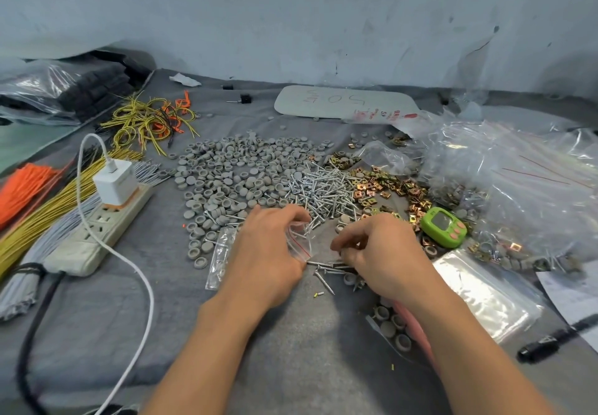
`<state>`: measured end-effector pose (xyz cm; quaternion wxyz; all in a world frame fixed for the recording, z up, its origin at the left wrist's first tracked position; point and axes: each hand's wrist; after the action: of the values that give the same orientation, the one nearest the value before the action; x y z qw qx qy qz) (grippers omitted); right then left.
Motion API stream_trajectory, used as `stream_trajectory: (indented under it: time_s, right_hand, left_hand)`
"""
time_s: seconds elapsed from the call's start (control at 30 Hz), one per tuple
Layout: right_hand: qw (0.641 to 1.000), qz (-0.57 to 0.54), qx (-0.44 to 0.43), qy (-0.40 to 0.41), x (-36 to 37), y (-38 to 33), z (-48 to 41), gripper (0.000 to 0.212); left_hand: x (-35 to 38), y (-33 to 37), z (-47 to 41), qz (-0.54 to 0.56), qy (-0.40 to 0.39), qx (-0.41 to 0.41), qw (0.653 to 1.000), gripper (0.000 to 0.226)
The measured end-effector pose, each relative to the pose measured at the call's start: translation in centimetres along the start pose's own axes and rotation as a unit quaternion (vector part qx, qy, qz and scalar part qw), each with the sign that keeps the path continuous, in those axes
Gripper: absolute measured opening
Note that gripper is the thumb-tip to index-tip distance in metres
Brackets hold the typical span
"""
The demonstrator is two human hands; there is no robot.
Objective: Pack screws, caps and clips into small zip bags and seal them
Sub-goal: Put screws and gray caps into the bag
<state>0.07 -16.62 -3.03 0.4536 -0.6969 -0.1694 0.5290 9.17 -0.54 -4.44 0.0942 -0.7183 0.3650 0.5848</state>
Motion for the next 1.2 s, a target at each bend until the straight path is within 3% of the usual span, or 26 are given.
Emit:
stream_trajectory:
  time_s: [0.13, 0.23, 0.4, 0.57, 0.67, 0.77, 0.83, 0.93, 1.1, 1.2]
  right_hand:
    - [0.99, -0.135, -0.012, 0.047, 0.1, -0.4, 0.3, 0.022]
    - [0.981, -0.189, -0.027, 0.028, 0.6, -1.1, 0.6, 0.02]
    - [0.98, -0.194, -0.035, -0.002, 2.3, -1.8, 0.4, 0.021]
    - [0.973, -0.22, -0.068, 0.001, 2.2, -1.8, 0.2, 0.013]
    - [0.964, -0.249, -0.071, 0.053, 1.1, -1.5, 0.3, 0.015]
    - [0.983, -0.158, -0.049, 0.082, -0.1, -1.0, 0.4, 0.012]
    - [1.0, -0.016, -0.007, 0.024, -0.4, -0.8, 0.6, 0.012]
    - [0.988, 0.142, 0.028, -0.044, -0.4, -0.7, 0.9, 0.015]
    - [0.982, 0.185, 0.012, -0.046, -0.2, -0.8, 1.0, 0.011]
    - [0.991, 0.134, -0.01, -0.028, 0.0, -0.6, 0.9, 0.011]
  left_hand:
    - [0.1, 0.1, 0.1, 0.014, 0.012, 0.01, 1.0, 0.052]
    - [0.3, 0.5, 0.1, 0.033, 0.009, 0.021, 0.999, 0.052]
    - [0.7, 1.0, 0.2, 0.064, -0.031, 0.013, 0.997, 0.047]
    - [0.6, 0.7, 0.1, 0.101, -0.017, 0.003, 0.995, 0.047]
    - [0.3, 0.4, 0.0, 0.12, -0.005, -0.022, 0.993, 0.052]
    - [0.0, 0.1, -0.1, 0.125, 0.012, -0.038, 0.991, 0.051]
    - [-0.2, -0.1, -0.1, 0.108, 0.021, -0.044, 0.993, 0.05]
    - [-0.3, -0.4, -0.1, 0.078, 0.025, -0.051, 0.995, 0.051]
    - [-0.3, -0.5, 0.0, 0.062, 0.009, -0.053, 0.997, 0.052]
    - [-0.2, -0.5, -0.1, 0.048, 0.007, -0.048, 0.998, 0.055]
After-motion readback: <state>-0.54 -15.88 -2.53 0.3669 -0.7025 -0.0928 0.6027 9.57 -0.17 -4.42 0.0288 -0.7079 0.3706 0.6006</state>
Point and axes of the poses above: each hand's wrist, its own z-axis away from the middle knuckle, its own x-axis out of the palm, y = z × x, and after that the axes turned 15 degrees about -z, right-handed
